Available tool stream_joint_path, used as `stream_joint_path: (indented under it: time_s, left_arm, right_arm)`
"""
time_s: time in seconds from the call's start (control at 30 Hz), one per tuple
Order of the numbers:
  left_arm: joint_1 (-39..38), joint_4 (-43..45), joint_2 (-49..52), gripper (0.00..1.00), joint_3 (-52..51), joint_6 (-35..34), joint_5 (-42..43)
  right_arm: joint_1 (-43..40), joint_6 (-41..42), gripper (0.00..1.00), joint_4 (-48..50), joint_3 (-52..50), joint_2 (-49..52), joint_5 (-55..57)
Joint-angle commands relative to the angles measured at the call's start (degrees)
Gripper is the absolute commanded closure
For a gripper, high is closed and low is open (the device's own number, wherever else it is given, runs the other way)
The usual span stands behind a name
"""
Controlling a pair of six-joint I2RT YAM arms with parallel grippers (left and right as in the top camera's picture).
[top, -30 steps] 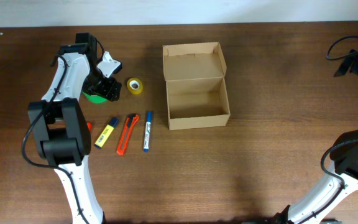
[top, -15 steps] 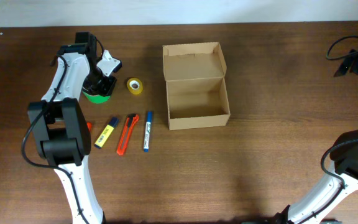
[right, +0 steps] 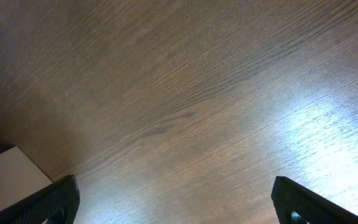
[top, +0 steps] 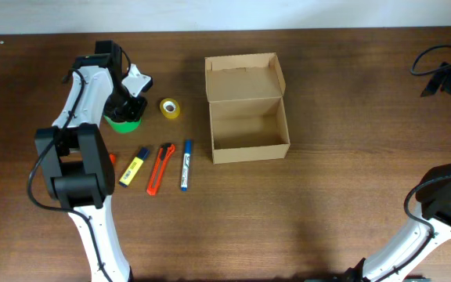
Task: Pack container
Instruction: 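Lift the green tape roll and carry it over the box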
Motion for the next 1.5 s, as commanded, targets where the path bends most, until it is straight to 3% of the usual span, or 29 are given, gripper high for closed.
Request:
stream_joint_path:
  time_s: [0.0,0.23,0.6,0.9,1.2,1.47]
  left_arm:
    - [-0.2,-2.7,1.2,0.98,2.8,-3.3,0.6]
    - [-0.4,-10.7,1.1,0.98,14.4,-12.5,0.7]
    - [-8.5,-25.3,1.0,0.98,41.7,-12.4,0.8]
    - [-20.6,-26.0,-4.7,0.98,45.3,-4.5,0.8]
    - [-32.2,-29.8,-5.7,0.99,45.3,9.9,6.7]
    - [-37.9,-32.7,-5.7,0.98,44.9,13.4,7.3]
  right_arm:
    - [0.2,-0.4,0.01,0.0,0.0,-1.7,-0.7]
    - [0.2,-0.4,0.01,0.0,0.0,-1.7,-0.8]
    - [0.2,-0.4,0.01,0.0,0.0,-1.7,-0.8]
    - [0.2,-0.4,0.01,0.0,0.0,-1.7,-0.8]
    - [0.2,-0.4,0.01,0.0,0.0,-1.7,-0.8]
    - [0.2,-0.4,0.01,0.0,0.0,-1.7,-0.8]
